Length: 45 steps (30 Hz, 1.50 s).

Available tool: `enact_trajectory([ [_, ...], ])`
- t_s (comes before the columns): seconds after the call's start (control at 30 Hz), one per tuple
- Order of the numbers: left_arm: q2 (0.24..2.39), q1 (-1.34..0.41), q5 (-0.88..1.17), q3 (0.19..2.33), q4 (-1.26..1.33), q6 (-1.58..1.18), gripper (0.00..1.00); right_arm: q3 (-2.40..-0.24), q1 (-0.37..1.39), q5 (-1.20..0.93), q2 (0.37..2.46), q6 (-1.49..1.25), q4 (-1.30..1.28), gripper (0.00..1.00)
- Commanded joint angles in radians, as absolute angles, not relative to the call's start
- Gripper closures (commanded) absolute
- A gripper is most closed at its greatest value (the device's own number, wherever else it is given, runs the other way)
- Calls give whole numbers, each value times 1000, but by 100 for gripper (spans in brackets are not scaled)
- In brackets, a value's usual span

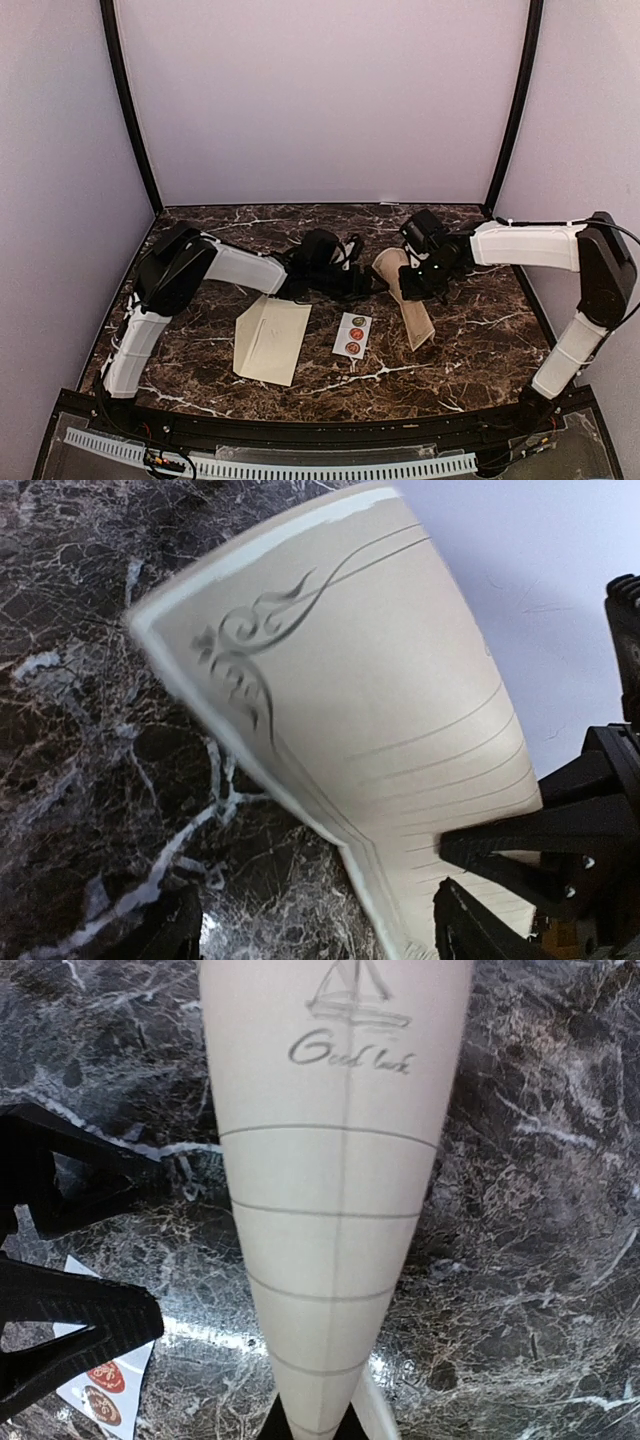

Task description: Place the letter into the envelope and seal it

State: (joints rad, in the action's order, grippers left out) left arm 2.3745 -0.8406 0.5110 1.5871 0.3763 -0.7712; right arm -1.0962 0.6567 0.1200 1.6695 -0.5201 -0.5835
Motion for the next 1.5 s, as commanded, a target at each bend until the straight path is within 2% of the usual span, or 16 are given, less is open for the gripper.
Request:
enact_trajectory([
  [0.0,2200,-847,435,1551,322,-706,21,-1074,666,147,1581,-550,-566,98],
  [0.27,1877,-847,350,1287,406,-668,20,-1052,665,72,1413,-545,-493,100],
  [0.57,1500,-852,396,1010,416,-666,18,-876,667,-348,1145,-505,-78,100],
  [0.8,1327,-869,441,902,406,-693,16,-802,670,-652,1109,-558,204,100],
  [0.97,1263,-884,444,896,451,-711,16,-798,698,-713,1128,-572,279,100],
  [1.2,1285,-886,438,937,450,-701,23,-821,749,-733,1162,-571,293,100],
  [1.3,1292,-888,447,949,464,-707,35,-830,763,-732,1174,-563,279,100],
  [1.47,1296,-891,443,949,469,-708,46,-840,773,-736,1191,-554,270,100],
])
